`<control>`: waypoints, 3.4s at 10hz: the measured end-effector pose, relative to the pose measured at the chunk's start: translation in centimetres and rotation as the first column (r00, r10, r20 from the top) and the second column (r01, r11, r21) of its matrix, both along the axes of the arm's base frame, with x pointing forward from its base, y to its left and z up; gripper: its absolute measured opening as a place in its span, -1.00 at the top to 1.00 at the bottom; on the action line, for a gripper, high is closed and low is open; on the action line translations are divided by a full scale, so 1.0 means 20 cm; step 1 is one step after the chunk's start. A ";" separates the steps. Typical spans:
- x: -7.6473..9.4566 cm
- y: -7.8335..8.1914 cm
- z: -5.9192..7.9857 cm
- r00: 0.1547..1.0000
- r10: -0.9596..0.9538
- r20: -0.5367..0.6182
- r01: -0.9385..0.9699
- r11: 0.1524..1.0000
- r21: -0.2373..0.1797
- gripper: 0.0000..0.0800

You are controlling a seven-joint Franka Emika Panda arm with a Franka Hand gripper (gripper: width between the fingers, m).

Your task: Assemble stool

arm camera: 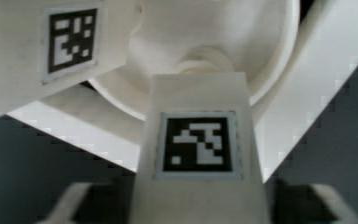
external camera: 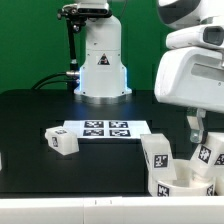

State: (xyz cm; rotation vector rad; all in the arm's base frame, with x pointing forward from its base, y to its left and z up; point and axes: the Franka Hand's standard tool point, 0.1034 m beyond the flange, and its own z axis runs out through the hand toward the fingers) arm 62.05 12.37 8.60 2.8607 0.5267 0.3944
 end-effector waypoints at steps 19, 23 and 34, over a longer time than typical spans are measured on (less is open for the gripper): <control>0.06 -0.06 0.01 0.701 -0.691 -0.178 0.713 0.672 0.202 0.16; 0.07 -0.08 0.01 0.302 -0.907 -0.292 0.933 0.220 0.284 0.16; 0.06 -0.02 0.00 -0.562 -0.676 -0.476 0.662 -0.713 0.231 0.16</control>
Offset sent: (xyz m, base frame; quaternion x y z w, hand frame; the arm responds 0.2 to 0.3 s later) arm 0.0165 0.0184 0.0112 0.1657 -0.0670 0.0695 0.9814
